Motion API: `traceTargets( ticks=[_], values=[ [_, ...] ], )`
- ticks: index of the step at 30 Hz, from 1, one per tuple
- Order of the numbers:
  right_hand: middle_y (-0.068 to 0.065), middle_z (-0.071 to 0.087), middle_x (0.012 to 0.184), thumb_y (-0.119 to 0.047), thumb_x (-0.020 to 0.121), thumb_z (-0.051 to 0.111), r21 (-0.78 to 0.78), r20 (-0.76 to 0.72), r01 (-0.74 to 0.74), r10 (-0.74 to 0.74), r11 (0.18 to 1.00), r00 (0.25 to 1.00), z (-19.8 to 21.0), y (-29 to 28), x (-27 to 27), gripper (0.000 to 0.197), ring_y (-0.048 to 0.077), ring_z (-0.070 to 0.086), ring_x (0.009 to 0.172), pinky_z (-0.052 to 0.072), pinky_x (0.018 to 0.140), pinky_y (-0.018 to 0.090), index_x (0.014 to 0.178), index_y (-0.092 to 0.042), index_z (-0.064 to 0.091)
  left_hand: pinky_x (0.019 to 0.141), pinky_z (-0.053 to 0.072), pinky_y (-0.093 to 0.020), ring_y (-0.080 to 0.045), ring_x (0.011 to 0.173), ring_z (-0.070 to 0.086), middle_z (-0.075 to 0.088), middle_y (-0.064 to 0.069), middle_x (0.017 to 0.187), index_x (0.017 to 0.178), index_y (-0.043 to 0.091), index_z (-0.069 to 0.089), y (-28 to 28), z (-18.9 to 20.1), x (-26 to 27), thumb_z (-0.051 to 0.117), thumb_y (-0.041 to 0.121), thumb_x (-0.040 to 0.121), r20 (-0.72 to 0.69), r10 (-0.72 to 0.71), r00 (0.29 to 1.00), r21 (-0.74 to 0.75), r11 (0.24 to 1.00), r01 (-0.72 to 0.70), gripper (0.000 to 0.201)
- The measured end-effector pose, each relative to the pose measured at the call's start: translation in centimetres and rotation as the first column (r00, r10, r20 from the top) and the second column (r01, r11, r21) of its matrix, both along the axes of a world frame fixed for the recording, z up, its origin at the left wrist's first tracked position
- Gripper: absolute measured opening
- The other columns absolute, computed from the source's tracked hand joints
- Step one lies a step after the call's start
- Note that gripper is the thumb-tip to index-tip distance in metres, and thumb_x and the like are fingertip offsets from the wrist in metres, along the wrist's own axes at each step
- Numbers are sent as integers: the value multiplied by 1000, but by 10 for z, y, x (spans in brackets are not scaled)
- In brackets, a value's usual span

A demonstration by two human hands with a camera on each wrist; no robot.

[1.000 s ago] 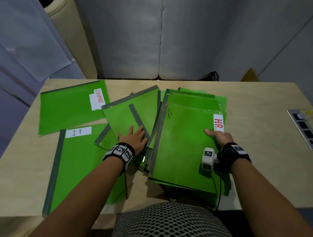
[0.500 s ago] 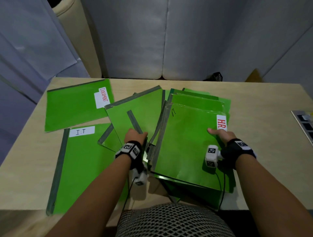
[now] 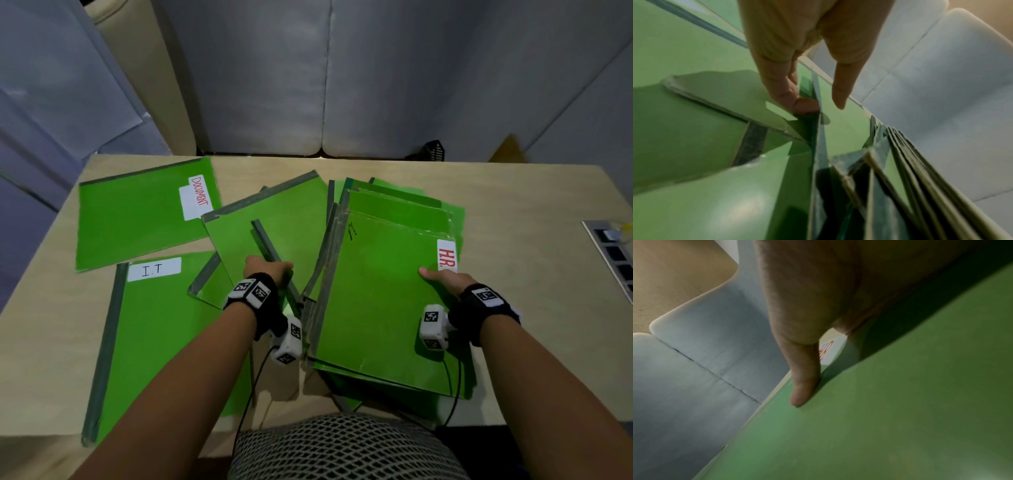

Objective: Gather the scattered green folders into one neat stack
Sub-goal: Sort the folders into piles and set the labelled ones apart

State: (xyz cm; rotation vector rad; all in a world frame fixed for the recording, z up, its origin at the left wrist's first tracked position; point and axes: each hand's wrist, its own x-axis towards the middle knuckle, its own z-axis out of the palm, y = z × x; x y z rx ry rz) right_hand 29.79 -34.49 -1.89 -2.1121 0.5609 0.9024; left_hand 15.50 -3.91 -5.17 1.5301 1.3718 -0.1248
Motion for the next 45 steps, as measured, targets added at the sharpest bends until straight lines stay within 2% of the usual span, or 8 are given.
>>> traceTargets(
  ticks=[4,6,11,16,27,31,39,45],
  values=[
    [16,55,103,-49,69,78,-17,-41,-28,28,999,999,0,-3,0,73,40,53,101,44,96,55,118,-7,46,60,49,-29,-26,68,57,62,-14,78,97,-5,54,-9,7,2,71,23,83,-63,-233,970,-84,970,228,35],
    [17,54,108,-51,68,78,-12,-60,-25,25,1000,998,2,-5,0,72,42,53,102,44,95,56,116,-9,44,70,48,-35,-27,76,53,50,-11,70,88,-2,46,-9,10,9,64,14,89,-97,-332,938,-59,943,328,23],
    [17,50,112,-47,71,78,-14,-63,-6,5,1000,998,9,-11,4,69,41,50,103,43,94,53,115,-9,42,94,44,-43,-39,119,52,51,-25,130,134,-5,40,39,49,38,49,3,95,-179,-486,855,187,837,515,40],
    [18,56,114,-51,74,74,-53,-99,-35,30,998,995,0,-12,0,68,38,51,104,43,90,47,114,-2,47,97,42,-38,-37,121,53,54,-24,133,129,-3,51,82,66,74,49,8,94,-375,-541,753,369,658,657,37],
    [18,63,108,-50,68,79,-45,-137,-11,5,999,991,-26,-7,13,58,37,57,105,45,97,51,100,-8,55,101,43,-39,-34,118,53,56,-17,132,133,12,51,123,40,88,64,38,84,-528,-651,545,199,529,825,57],
    [17,63,104,-46,73,77,-43,-131,-12,6,999,991,-24,-5,15,50,36,57,101,46,90,48,94,-8,53,100,45,-39,-36,119,51,45,-17,135,133,19,49,128,40,80,70,58,72,-567,-604,560,239,530,814,75],
    [17,61,96,-46,78,73,-83,-46,-71,67,994,997,-25,-2,9,50,30,55,83,47,71,36,95,-4,52,104,43,-39,-35,125,48,49,-15,139,136,14,47,118,40,60,73,47,75,-515,-599,614,232,592,772,74],
    [17,63,99,-51,75,74,-82,9,-83,84,993,996,-27,-3,2,51,33,59,90,51,80,41,89,-7,54,95,48,-38,-34,107,58,59,-20,124,120,7,55,112,42,31,57,30,91,-496,-566,658,310,593,744,37]
  ],
)
